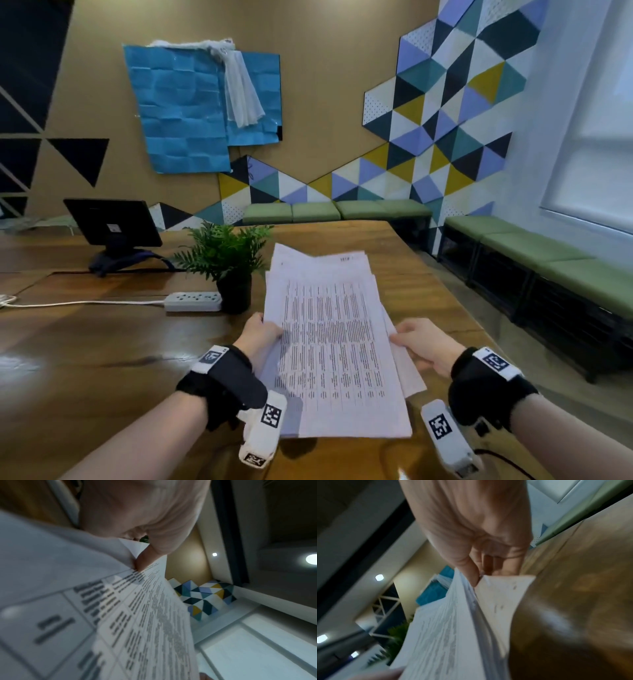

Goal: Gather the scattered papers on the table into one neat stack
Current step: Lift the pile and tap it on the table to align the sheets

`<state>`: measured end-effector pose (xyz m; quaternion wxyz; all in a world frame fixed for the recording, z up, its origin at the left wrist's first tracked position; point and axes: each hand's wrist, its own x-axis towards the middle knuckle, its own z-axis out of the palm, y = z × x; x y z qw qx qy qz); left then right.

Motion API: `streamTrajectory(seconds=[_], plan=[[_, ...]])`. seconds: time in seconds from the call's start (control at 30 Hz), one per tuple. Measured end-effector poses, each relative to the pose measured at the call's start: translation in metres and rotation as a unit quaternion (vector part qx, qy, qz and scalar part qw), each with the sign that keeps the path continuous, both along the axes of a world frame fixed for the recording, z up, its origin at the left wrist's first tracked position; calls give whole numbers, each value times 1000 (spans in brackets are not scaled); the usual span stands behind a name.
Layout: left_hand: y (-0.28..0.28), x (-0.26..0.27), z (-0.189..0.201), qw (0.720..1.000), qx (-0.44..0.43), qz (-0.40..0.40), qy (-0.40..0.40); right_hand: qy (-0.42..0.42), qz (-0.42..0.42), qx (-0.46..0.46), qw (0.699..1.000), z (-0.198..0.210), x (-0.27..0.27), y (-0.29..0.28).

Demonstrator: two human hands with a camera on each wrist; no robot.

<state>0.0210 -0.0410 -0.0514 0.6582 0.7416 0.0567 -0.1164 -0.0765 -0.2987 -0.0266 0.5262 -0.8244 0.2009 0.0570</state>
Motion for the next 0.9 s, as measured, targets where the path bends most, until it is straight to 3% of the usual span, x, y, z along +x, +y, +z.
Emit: streamTrajectory(seconds=[0.1, 0.2, 0.3, 0.43, 0.6, 0.73, 0.8, 0.9], plan=[[-3, -2, -32, 997, 60, 10, 49, 115, 38, -9, 993, -32, -8, 0], [-4, 1, -49, 992, 85, 2, 91, 113, -20, 10, 993, -59, -9, -5], [-2, 5, -50, 986, 121, -12, 115, 126, -88, 90, 984, -70, -7, -8], [-4, 10, -54, 985, 136, -4, 108, 187, -1, 135, 973, -78, -6, 0], [-3, 6, -61, 990, 114, 10, 84, 200, 87, 23, 976, -62, -14, 20], [0, 2, -63, 994, 88, 19, 63, 248, 193, 14, 949, -38, -18, 4], [-1, -2, -59, 997, 50, 5, 57, 193, 151, 2, 969, -35, -16, -3], [-4, -7, -42, 1000, -14, -28, 2, 49, 2, 22, 999, -36, -10, -8]])
